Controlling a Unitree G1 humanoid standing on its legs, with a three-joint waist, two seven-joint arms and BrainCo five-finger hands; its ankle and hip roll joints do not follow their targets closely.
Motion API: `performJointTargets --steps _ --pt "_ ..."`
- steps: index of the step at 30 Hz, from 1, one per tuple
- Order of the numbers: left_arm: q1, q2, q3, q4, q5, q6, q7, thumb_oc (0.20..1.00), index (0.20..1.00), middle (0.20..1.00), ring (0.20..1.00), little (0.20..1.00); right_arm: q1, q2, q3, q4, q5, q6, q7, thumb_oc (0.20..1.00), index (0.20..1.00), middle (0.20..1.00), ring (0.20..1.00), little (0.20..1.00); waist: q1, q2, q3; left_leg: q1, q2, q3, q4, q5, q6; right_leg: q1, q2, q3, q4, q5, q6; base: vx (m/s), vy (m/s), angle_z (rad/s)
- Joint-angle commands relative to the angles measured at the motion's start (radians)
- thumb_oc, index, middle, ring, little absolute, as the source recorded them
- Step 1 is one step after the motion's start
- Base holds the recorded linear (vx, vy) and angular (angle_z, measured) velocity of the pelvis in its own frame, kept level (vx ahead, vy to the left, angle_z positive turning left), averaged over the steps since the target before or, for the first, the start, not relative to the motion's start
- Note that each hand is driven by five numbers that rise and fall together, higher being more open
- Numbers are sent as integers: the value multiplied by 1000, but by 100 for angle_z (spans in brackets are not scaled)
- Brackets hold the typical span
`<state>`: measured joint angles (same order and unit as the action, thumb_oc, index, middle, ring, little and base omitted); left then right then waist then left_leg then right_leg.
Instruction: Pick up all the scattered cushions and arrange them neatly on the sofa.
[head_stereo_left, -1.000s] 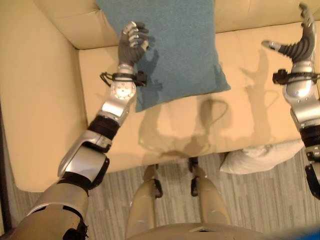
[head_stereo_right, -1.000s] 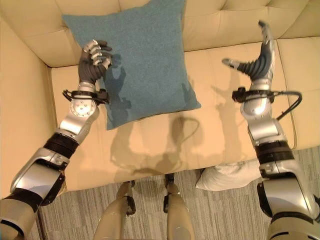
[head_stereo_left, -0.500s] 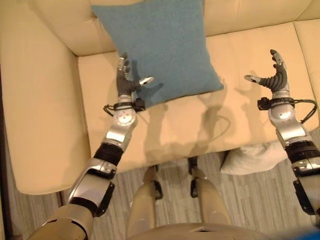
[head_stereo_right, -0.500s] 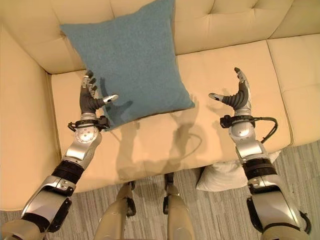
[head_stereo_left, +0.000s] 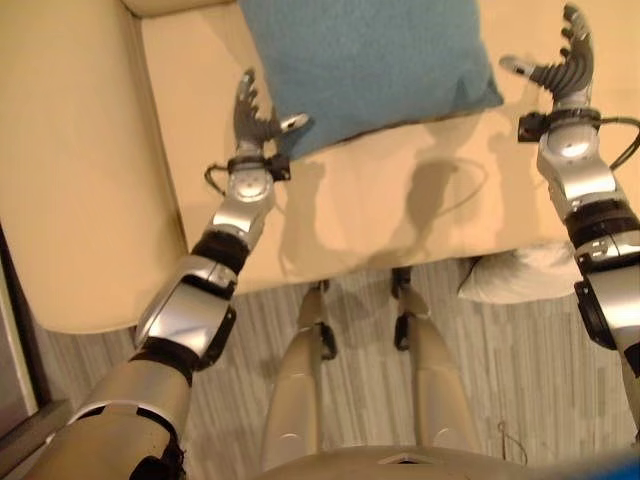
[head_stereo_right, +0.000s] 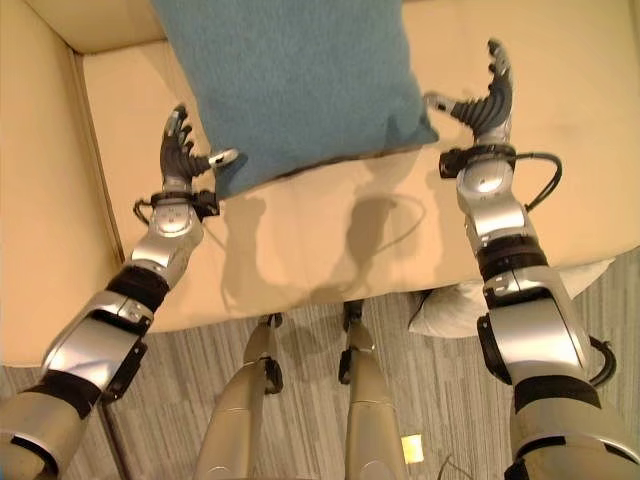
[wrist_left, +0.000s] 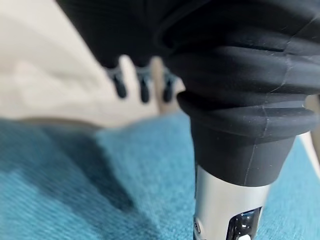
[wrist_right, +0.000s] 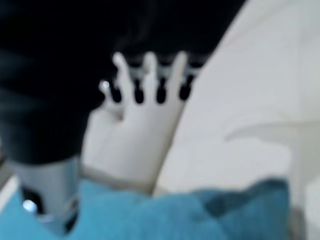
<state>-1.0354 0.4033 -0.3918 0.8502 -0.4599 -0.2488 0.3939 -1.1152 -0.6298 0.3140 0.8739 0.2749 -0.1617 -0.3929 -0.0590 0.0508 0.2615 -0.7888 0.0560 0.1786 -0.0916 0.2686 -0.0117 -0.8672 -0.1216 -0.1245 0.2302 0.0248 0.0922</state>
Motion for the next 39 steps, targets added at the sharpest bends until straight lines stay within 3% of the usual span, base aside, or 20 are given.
performJointTargets --steps 1,11,12,13,14,22,30,32,39 --pt "-151 23 5 67 10 -30 -19 1000 1000 1000 1000 1000 -125 -31 52 34 34 -34 -22 1000 1000 1000 1000 1000 -19 -52 3 76 40 26 4 -88 -139 100 6 -6 -253 136 95 -9 -19 10" --pt "-314 -128 -64 117 -129 -38 -66 1000 1000 1000 1000 1000 -301 89 176 96 80 -12 4 1000 1000 1000 1000 1000 -12 -42 1 -45 47 17 4 -67 -154 -9 8 -5 -273 163 109 -4 -5 6" --pt "-316 -142 -62 111 -147 -41 -69 1000 1000 1000 1000 1000 -310 102 179 88 81 -12 6 724 724 724 724 724 -11 -41 -2 -54 48 16 4 -64 -155 -18 9 -5 -275 165 110 0 0 0" --pt "-308 -167 -63 92 -172 -47 -72 410 410 410 410 410 -306 130 171 58 83 -18 -2 200 200 200 200 200 -9 -37 -9 -68 48 15 4 -64 -156 -32 8 -5 -277 168 111 0 0 0" --pt "-307 -180 -61 82 -173 -51 -70 200 200 200 200 200 -301 147 157 37 91 -31 -9 200 200 200 200 200 -9 -36 -11 -70 45 15 4 -64 -155 -35 9 -3 -277 169 110 0 0 0" --pt "-234 -175 -38 -104 -155 -99 -49 200 200 200 200 200 -198 189 105 -170 -40 -64 -51 200 200 200 200 200 -9 -29 -43 -62 42 18 4 -70 -159 -33 9 -1 -280 170 111 8 6 0" --pt "-114 -161 8 -368 -57 -148 2 200 200 200 200 200 -44 175 12 -420 -184 -101 -85 200 200 200 200 200 -10 -30 -65 -40 41 24 4 -81 -162 -18 11 -4 -277 160 114 0 0 0" --pt "-72 -163 37 -496 21 -169 42 200 200 200 200 200 16 180 -42 -548 -243 -139 -99 200 200 200 200 200 -11 -29 -73 -32 44 27 4 -88 -163 -14 9 -6 -275 158 117 0 0 0" --pt "-62 -167 47 -648 123 -184 81 200 200 200 200 200 36 179 -77 -724 -362 -168 -114 200 200 200 200 200 -15 -26 -82 -39 52 31 4 -88 -168 -26 14 -6 -275 159 122 0 0 0"
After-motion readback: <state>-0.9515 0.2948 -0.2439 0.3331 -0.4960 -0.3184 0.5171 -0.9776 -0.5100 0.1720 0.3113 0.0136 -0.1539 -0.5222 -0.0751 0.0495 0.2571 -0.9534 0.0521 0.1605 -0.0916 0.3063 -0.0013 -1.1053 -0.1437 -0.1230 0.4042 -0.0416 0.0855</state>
